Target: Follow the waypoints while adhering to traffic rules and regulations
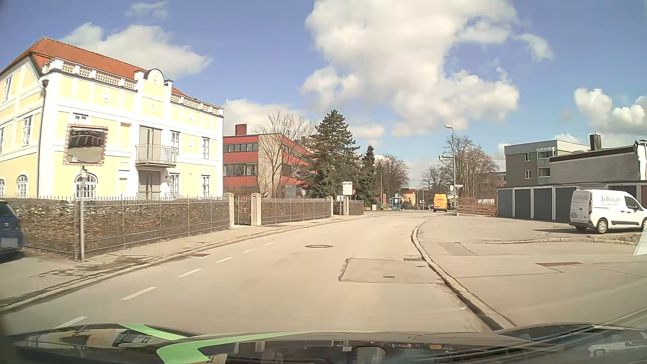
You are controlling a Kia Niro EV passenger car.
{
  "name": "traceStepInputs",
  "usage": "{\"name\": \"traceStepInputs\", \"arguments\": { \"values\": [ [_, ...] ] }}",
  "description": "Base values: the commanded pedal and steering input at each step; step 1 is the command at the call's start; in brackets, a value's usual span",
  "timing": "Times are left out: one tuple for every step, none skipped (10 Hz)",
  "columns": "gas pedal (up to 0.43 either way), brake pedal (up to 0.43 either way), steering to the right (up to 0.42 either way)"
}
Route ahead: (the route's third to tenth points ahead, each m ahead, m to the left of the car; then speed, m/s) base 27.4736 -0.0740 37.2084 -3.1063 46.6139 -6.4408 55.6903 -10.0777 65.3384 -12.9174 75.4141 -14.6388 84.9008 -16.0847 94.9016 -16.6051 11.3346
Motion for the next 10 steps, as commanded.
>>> {"name": "traceStepInputs", "arguments": {
  "values": [
    [0.039, 0.000, 0.038],
    [0.039, 0.000, 0.040],
    [0.039, 0.000, 0.042],
    [0.039, 0.000, 0.043],
    [0.039, 0.000, 0.044],
    [0.039, 0.000, 0.044],
    [0.039, 0.000, 0.045],
    [0.039, 0.000, 0.046],
    [0.039, 0.000, 0.048],
    [0.039, 0.000, 0.049]
  ]
}}
